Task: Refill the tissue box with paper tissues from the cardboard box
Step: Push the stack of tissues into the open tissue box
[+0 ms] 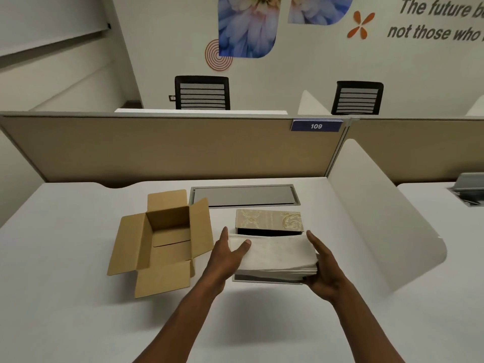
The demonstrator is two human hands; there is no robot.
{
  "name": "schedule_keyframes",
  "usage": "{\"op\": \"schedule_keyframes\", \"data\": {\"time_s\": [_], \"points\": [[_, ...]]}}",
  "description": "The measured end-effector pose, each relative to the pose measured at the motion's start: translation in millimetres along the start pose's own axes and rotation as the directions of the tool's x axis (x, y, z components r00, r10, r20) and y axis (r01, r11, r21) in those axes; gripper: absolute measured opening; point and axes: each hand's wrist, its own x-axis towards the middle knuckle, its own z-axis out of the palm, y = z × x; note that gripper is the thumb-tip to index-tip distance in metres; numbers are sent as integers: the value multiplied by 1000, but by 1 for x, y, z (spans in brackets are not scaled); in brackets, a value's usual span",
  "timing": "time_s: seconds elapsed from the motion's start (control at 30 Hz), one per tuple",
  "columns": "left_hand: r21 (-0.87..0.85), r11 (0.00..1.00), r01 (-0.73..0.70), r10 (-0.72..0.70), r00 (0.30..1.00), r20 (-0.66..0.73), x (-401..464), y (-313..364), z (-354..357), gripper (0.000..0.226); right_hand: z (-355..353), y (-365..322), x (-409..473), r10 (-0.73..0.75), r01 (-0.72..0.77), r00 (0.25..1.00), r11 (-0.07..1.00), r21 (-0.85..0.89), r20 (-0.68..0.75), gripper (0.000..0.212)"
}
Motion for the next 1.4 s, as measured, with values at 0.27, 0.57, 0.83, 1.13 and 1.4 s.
{"op": "schedule_keyframes", "data": {"time_s": [0.27,0.57,0.83,1.13,1.4], "points": [[23,999,-25,24,999,27,4,-5,25,84,-28,9,-1,-20,19,996,1000,-6,-90,58],[-209,960,187,-193,981,-6,-1,-34,40,108,-44,26,2,-1,-13,987,996,-88,-163,58],[-208,947,245,-261,964,-55,4,-56,42,74,-42,48,17,74,-93,968,993,-72,-238,61],[-121,975,188,-195,979,-54,21,-65,39,26,-38,53,51,80,-119,957,984,-129,-277,68],[-166,965,202,-205,979,-7,55,-62,38,30,-31,35,88,107,-168,930,975,-148,-352,75]]}}
